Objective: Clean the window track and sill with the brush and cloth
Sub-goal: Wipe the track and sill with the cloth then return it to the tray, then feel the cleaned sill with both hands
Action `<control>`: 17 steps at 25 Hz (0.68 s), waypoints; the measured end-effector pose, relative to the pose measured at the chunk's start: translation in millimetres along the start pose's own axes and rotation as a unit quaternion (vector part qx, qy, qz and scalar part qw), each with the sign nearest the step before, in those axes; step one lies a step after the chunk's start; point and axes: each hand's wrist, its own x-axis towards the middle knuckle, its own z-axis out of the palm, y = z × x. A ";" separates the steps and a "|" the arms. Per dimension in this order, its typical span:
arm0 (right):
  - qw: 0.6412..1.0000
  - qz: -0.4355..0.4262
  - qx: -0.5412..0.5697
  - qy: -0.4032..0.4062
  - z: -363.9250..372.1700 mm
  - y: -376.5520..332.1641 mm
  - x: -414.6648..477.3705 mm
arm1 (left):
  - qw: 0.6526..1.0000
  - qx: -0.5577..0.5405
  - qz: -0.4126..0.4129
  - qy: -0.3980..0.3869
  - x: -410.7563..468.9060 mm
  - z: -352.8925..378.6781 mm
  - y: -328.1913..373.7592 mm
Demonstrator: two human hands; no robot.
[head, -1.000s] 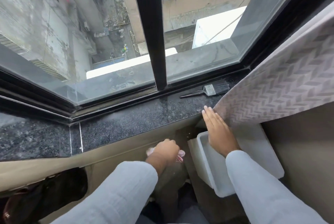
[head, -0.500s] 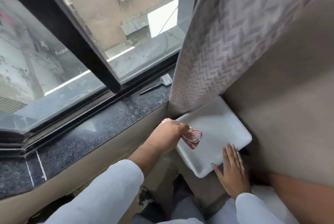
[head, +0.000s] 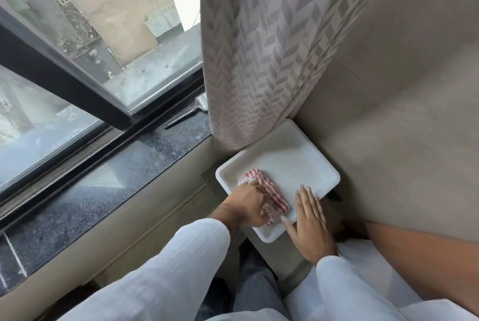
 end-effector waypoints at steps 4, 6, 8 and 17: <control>0.991 -0.127 -0.015 0.024 -25.5 -51.3 47.3 | 0.978 -0.002 -0.039 0.203 -43.1 -16.6 -38.4; 0.977 -0.204 -0.023 0.050 -42.4 -96.3 75.8 | 0.945 0.003 -0.123 0.303 -79.3 -24.2 -66.7; 0.957 -0.276 -0.043 0.072 -58.7 -147.9 101.1 | 0.906 0.009 -0.232 0.354 -122.7 -27.4 -95.0; 0.916 -0.373 -0.141 0.026 -64.8 -273.9 139.7 | 0.811 -0.062 -0.517 0.267 -293.0 28.9 -159.1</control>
